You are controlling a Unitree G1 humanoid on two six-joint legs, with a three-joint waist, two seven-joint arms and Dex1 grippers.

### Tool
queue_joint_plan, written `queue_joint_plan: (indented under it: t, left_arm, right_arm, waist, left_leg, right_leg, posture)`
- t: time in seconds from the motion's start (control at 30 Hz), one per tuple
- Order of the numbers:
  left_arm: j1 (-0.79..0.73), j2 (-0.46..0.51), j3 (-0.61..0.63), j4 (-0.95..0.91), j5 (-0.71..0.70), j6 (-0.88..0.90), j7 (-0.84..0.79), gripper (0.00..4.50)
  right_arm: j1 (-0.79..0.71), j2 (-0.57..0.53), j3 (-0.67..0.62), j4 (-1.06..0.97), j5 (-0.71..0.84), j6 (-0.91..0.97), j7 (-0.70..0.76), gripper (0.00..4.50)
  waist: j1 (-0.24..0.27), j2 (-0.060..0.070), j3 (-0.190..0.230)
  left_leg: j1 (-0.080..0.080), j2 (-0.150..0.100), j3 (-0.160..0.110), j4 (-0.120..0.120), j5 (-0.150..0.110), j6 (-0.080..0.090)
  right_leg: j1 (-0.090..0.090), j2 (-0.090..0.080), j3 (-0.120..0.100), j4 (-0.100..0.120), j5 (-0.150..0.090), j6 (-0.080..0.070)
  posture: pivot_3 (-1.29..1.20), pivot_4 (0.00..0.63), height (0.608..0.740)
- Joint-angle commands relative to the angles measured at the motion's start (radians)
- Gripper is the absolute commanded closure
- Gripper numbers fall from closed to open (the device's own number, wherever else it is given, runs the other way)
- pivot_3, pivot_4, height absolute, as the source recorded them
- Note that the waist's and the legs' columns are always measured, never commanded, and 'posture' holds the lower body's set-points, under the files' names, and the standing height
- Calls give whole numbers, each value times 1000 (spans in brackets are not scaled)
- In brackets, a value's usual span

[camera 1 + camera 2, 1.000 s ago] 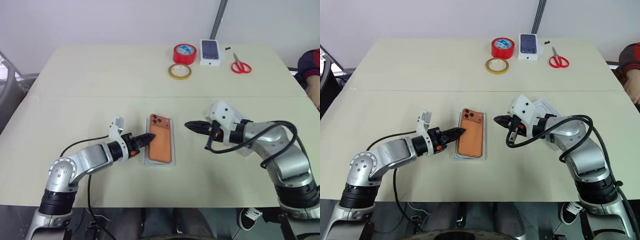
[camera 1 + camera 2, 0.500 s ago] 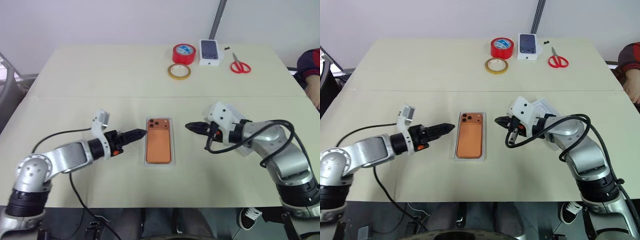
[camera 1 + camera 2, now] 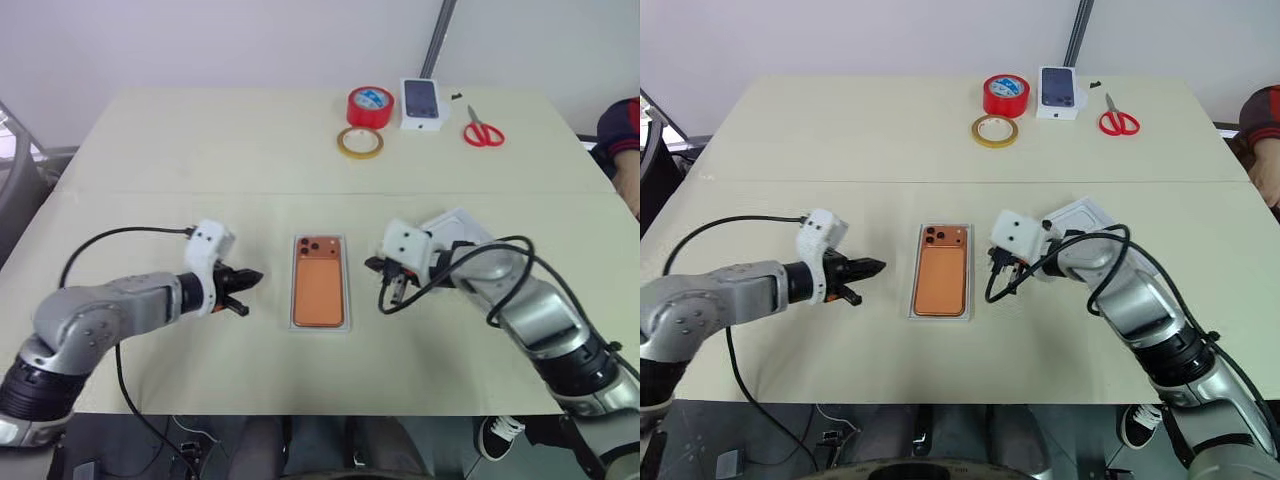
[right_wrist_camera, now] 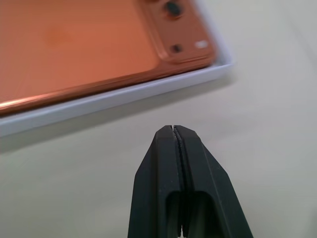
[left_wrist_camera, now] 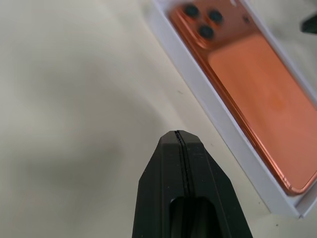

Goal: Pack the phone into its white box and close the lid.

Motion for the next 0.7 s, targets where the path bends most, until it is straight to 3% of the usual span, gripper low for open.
queue_joint_plan:
  t: [0.03,0.3,0.7]
  left_arm:
    - [-63,-24,-88,-23,112,10,-106,4477]
    - [-159,-166,-208,38,262,40,-258,4477]
    - [-340,-449,-335,238,453,33,-418,4477]
  right_arm:
    - [-35,22,55,-26,-46,-6,-1,4500]
    - [-29,34,74,-58,-54,32,28,4500]
    - [183,-178,-106,-203,-21,77,78,4500]
  waist:
    - [0,0,0]
    - [8,0,0]
    - [25,0,0]
  left_leg:
    - [0,0,0,0,0,0]
    - [0,0,0,1,0,1]
    - [-2,-1,-1,10,-6,11]
  right_leg:
    - [0,0,0,0,0,0]
    - [0,0,0,0,0,0]
    - [4,-1,-1,0,0,1]
  posture:
    - [0,150,740]
    - [0,150,740]
    - [0,150,740]
